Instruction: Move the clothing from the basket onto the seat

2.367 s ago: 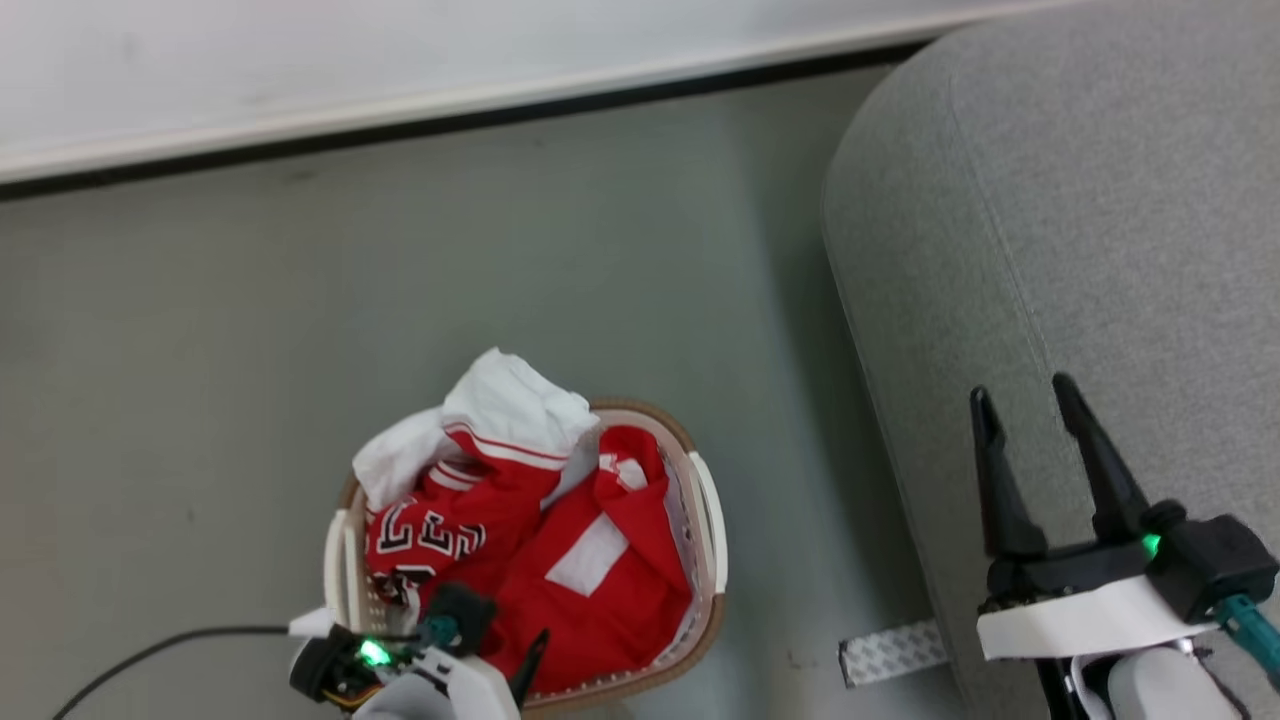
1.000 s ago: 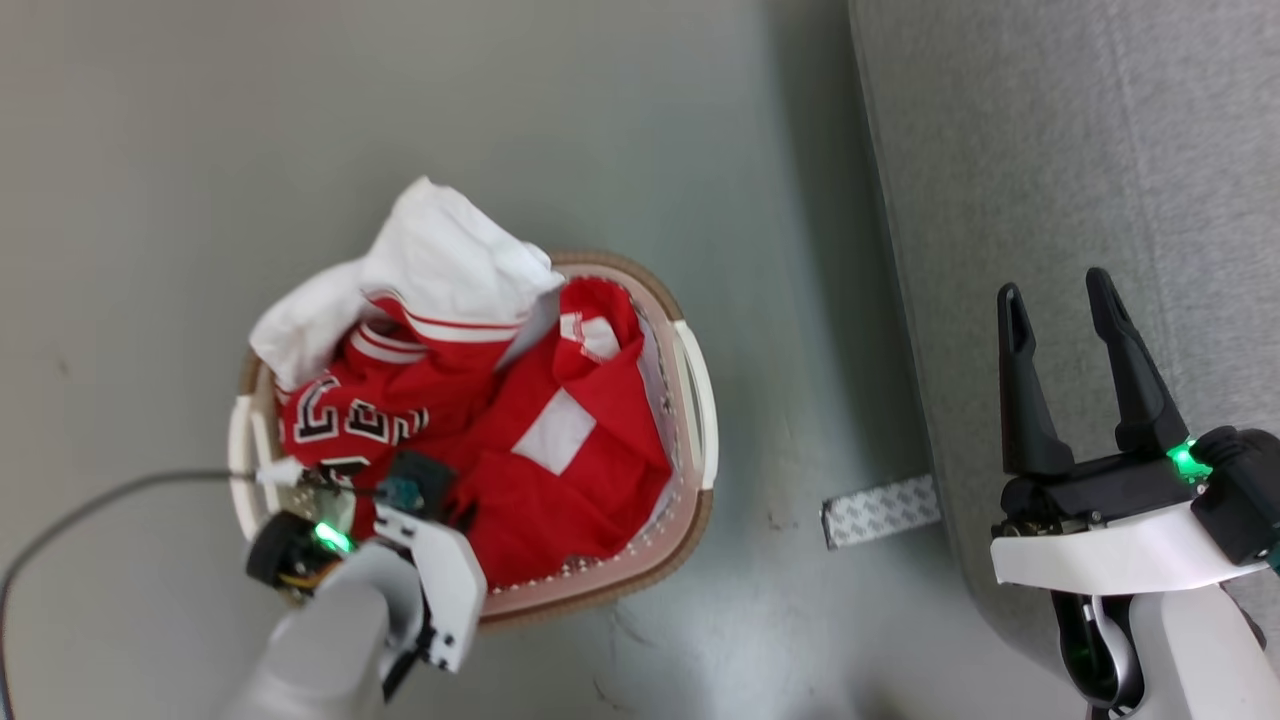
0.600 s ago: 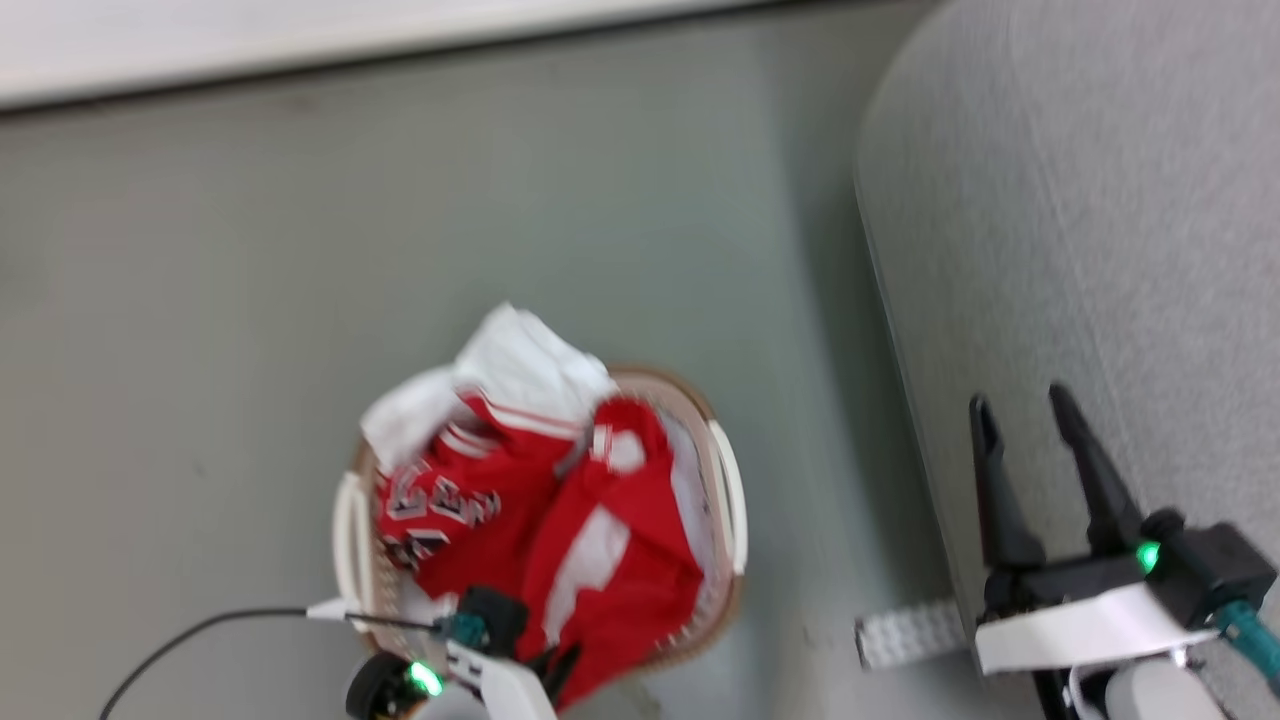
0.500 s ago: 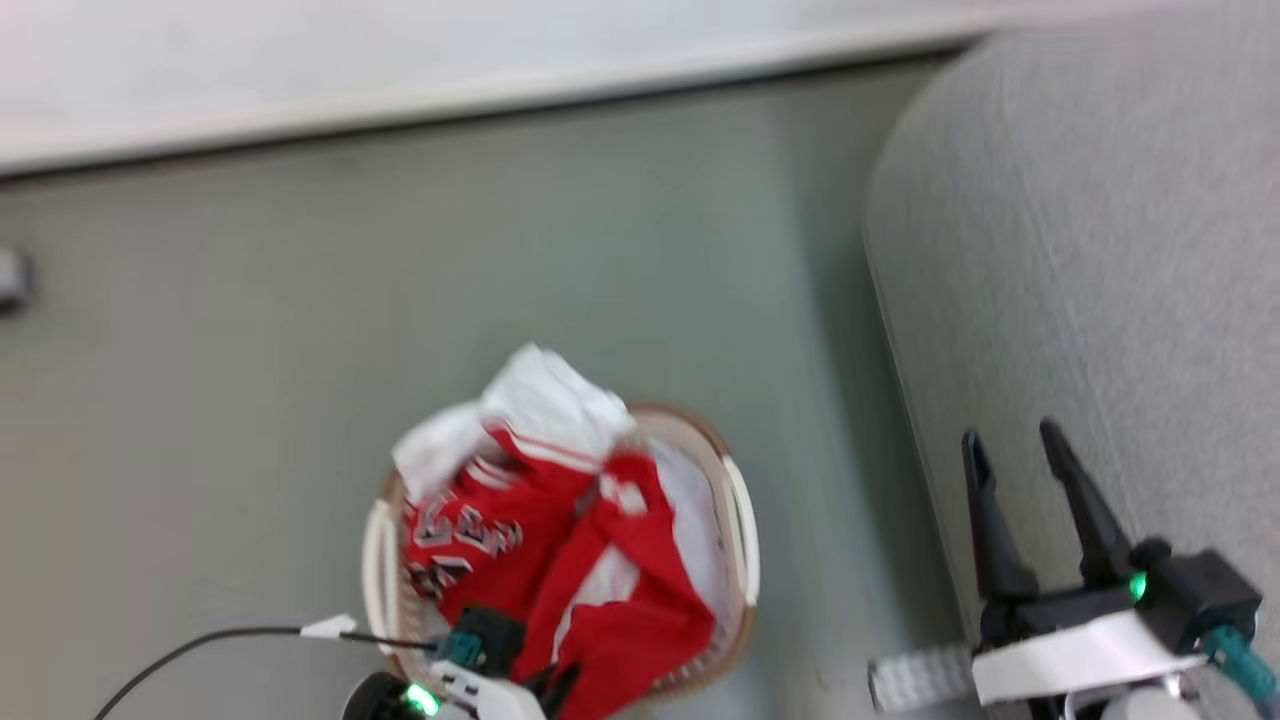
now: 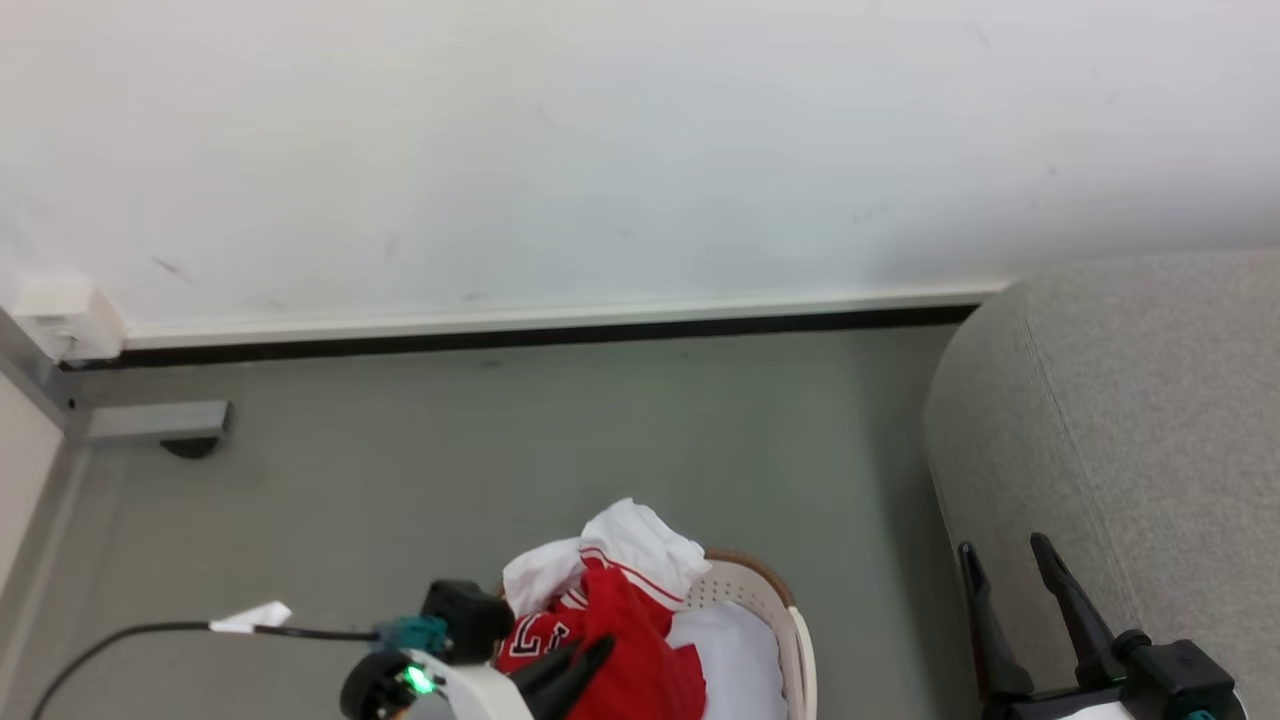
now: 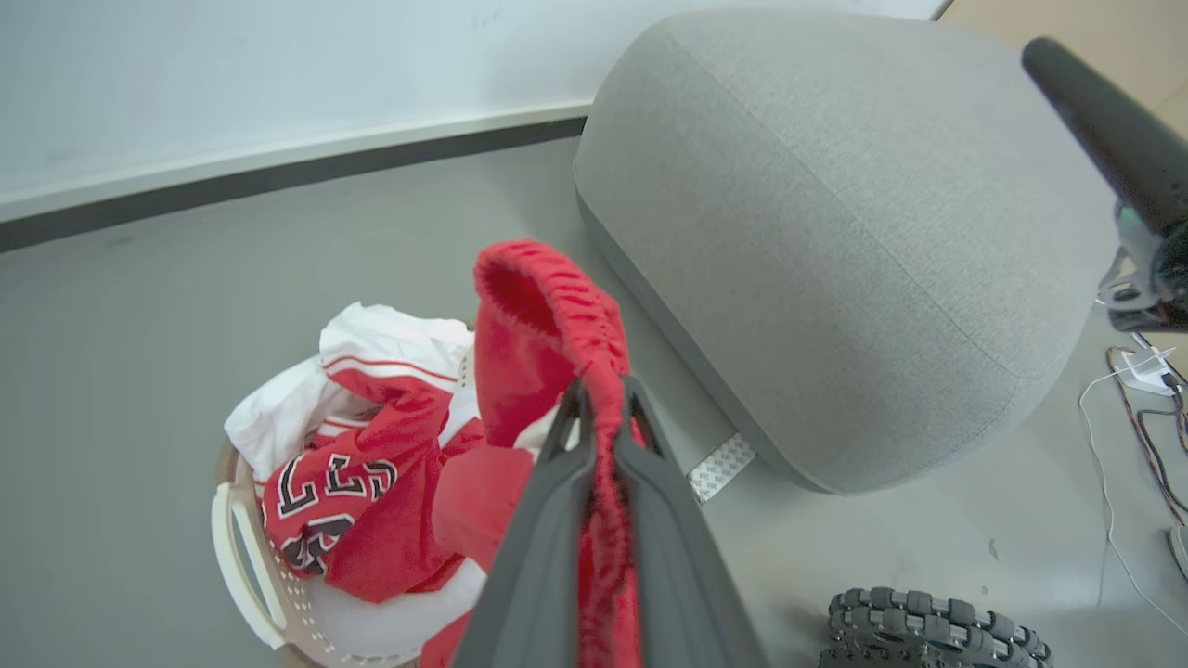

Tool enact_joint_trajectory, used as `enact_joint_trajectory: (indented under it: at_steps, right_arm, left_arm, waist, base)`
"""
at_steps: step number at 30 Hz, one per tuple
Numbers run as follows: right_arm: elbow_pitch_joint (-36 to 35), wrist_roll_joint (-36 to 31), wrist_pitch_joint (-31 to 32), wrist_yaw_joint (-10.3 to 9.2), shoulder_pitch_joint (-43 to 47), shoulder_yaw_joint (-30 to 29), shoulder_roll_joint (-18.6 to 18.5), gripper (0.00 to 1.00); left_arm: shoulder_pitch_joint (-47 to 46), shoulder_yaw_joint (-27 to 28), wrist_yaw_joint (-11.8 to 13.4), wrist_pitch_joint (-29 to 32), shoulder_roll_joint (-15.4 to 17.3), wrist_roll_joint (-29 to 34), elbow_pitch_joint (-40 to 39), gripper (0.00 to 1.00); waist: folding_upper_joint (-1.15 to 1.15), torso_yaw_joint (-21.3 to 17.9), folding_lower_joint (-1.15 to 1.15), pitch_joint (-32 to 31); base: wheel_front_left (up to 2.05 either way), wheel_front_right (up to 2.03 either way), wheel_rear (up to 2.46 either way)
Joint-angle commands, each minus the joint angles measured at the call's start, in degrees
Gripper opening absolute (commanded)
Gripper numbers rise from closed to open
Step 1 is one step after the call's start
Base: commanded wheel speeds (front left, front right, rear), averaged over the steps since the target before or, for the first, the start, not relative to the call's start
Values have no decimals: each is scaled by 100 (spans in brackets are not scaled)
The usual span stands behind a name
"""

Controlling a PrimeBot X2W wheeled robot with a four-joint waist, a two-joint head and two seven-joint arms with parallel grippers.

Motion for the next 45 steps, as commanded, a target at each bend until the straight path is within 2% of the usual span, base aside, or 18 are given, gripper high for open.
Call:
enact_joint_trajectory:
  at_steps: [1, 8, 12, 15, 20, 30, 39, 45]
  right_arm:
    - [5, -50, -2, -12, 85, 12, -16, 100]
    - [20, -185, -2, -12, 143, 125, -16, 100]
    - [5, -307, -2, -13, 130, 203, -15, 100]
    - [10, -427, -2, -13, 74, 293, -17, 100]
    - [-7, -586, -2, -12, -49, 492, -32, 100]
    - [-172, -542, -2, -12, -418, 1140, -422, 100]
    - [-238, -84, -2, -13, -987, 2732, -1201, 100]
    - [-41, -102, -2, -13, -1515, 3358, -1200, 100]
  left_arm:
    - [30, 64, 88, 21, 121, -61, -208, 0]
    - [-125, 603, 656, -51, 435, -40, -1300, 0]
    - [-341, 859, 853, -91, 525, 29, -1576, 0]
    - [-549, 1012, 965, -135, 474, 24, -1742, 0]
    - [-966, 1100, 961, -70, 406, 99, -1899, 0]
    - [-1492, 1018, 854, 159, 348, 222, -1874, 0]
    - [-1564, 913, 839, 210, 255, 222, -1991, 0]
    - [-1619, 804, 816, 271, 190, 267, -2039, 0]
  waist:
    - [0, 97, 2, -177]
    - [0, 23, 2, -386]
    - [0, -9, 2, -460]
    - [0, -30, 2, -504]
    - [0, -34, 2, -565]
    - [0, -149, 2, -663]
    - [0, -164, 2, -716]
    - [0, -142, 2, -727]
  base:
    - [0, 0, 0]
    - [0, 0, 0]
    - [0, 0, 0]
    - [0, 0, 0]
    - [0, 0, 0]
    - [0, 0, 0]
    - [0, 0, 0]
    - [0, 0, 0]
